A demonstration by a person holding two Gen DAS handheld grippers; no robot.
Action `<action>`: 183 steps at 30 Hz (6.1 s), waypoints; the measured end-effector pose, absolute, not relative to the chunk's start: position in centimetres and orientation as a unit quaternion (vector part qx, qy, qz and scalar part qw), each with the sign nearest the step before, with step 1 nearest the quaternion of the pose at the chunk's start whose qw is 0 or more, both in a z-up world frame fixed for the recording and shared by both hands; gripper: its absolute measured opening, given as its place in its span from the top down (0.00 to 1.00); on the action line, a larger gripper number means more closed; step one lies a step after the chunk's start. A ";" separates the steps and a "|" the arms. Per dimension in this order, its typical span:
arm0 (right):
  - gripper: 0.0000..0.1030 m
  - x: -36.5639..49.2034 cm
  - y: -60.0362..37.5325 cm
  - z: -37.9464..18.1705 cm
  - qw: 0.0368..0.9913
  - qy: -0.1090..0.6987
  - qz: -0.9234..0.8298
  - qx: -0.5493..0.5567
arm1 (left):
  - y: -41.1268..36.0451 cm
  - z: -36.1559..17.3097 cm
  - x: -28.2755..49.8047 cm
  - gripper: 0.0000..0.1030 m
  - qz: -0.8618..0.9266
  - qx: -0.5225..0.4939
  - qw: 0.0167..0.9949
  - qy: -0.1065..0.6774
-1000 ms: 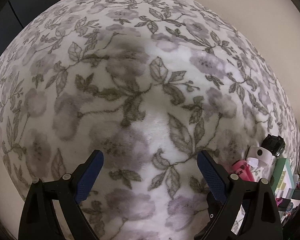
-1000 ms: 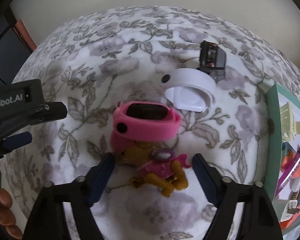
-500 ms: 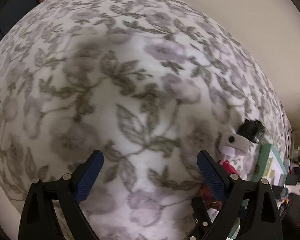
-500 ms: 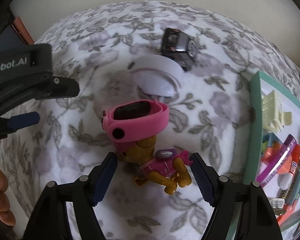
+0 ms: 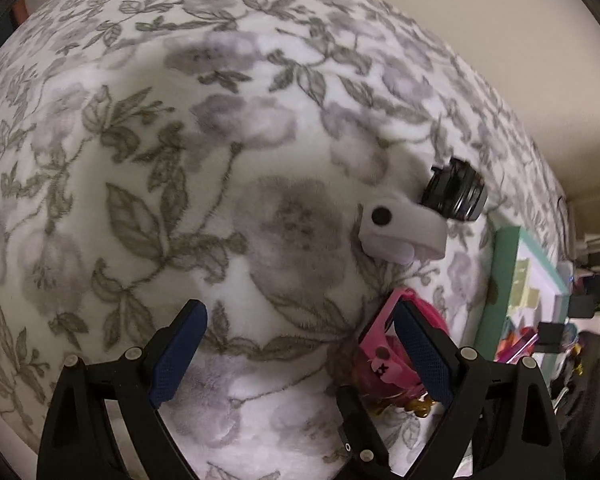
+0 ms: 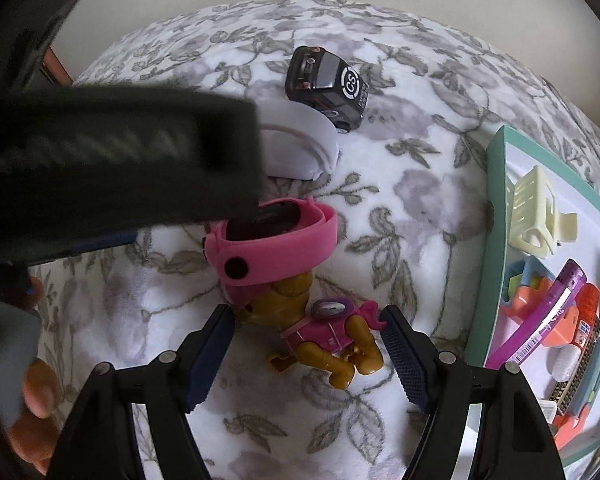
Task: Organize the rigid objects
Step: 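Move the left tool toward the pink watch band beside the dog figure, then close the left tool on the pink watch band and lift it, then carry the pink watch band with the left tool while the right tool grips the pink dog figure, then lower the watch band and dog figure into the tray and open both tools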
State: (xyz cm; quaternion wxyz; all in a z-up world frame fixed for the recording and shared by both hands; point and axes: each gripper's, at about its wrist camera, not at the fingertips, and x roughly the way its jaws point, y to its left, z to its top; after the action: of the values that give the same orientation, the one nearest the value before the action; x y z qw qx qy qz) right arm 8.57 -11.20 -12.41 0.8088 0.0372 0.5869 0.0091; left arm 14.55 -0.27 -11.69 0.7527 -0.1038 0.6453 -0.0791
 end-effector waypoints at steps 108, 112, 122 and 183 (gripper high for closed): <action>0.15 13.0 -14.2 -12.1 0.835 0.535 -0.039 0.124 | 5.4 -10.7 15.9 0.49 -0.025 -0.142 0.778 0.612; 0.15 13.2 -13.8 -12.2 0.836 0.535 -0.046 0.111 | 5.4 -11.0 16.0 0.49 -0.026 -0.138 0.776 0.615; 0.21 12.8 -12.8 -12.2 0.831 0.547 -0.056 0.085 | 4.9 -11.2 16.4 0.49 -0.024 -0.132 0.776 0.617; 0.21 -2.1 -36.5 -9.3 0.758 0.547 -0.257 0.244 | -20.8 -7.2 5.2 0.48 -0.246 0.041 0.771 0.585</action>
State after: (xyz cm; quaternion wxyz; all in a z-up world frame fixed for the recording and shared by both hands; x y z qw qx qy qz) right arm -2.15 -36.50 -9.27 0.7581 0.2444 0.5472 -0.2570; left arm 5.19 -20.82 -7.22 0.7714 0.0406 0.5855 -0.2461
